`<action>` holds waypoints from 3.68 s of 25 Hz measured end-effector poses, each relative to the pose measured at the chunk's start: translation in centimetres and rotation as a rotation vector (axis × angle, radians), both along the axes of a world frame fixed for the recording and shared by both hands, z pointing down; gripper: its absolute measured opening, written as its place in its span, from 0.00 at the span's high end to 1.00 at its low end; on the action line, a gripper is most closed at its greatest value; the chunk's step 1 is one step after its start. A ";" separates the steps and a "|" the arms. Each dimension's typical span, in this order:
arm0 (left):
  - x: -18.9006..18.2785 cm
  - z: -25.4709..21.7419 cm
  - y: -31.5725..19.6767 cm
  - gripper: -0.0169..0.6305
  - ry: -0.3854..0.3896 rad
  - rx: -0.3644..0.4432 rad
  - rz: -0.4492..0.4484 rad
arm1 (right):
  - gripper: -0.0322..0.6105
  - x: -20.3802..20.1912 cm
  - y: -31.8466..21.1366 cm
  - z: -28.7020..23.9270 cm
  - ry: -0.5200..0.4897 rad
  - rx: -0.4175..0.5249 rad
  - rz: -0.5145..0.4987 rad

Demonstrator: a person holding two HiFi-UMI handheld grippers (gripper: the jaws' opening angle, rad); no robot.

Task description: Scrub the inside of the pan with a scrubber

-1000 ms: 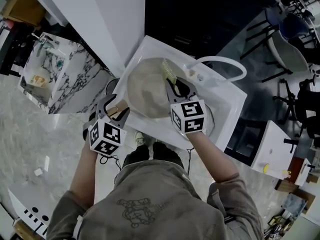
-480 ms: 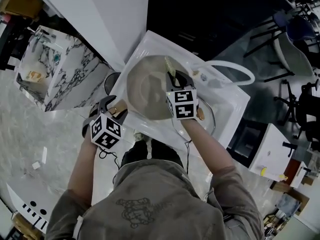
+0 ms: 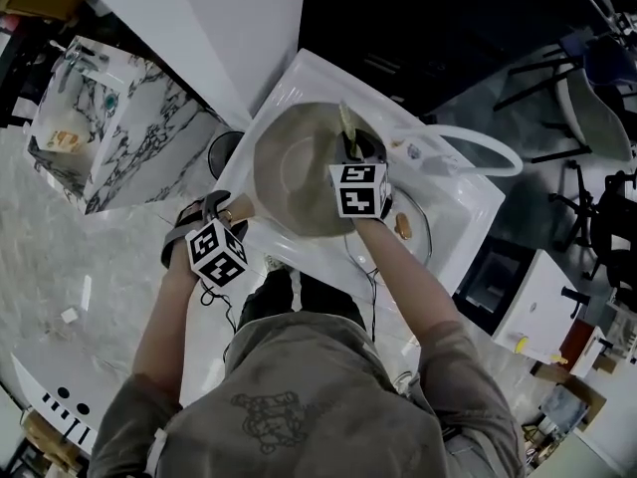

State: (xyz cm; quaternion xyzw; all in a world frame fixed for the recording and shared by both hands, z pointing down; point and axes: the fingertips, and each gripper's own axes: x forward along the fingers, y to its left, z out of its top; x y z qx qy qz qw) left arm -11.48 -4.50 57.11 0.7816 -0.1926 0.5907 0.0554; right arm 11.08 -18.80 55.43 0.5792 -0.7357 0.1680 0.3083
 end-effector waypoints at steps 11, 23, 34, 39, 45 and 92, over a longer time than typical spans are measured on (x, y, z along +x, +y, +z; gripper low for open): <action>-0.6 1.4 0.2 0.59 0.011 -0.100 -0.040 | 0.84 -2.0 -1.3 3.6 -0.020 -0.038 -0.061; -0.7 1.6 0.3 0.66 0.039 -0.118 -0.058 | 0.82 -9.8 -1.5 3.8 -0.182 -0.057 -0.346; -0.9 1.7 0.3 0.66 0.042 -0.111 -0.046 | 0.81 -15.6 3.4 3.4 -0.323 -0.161 -0.665; -0.6 1.6 0.4 0.66 0.069 -0.126 -0.058 | 0.82 -16.5 7.1 2.8 -0.430 -0.289 -0.779; -0.5 1.4 0.5 0.66 0.068 -0.125 -0.062 | 0.82 -15.6 11.8 2.6 -0.468 -0.474 -0.869; -0.5 1.4 0.5 0.66 0.072 -0.113 -0.065 | 0.83 -4.9 0.1 6.2 0.559 -0.013 -0.595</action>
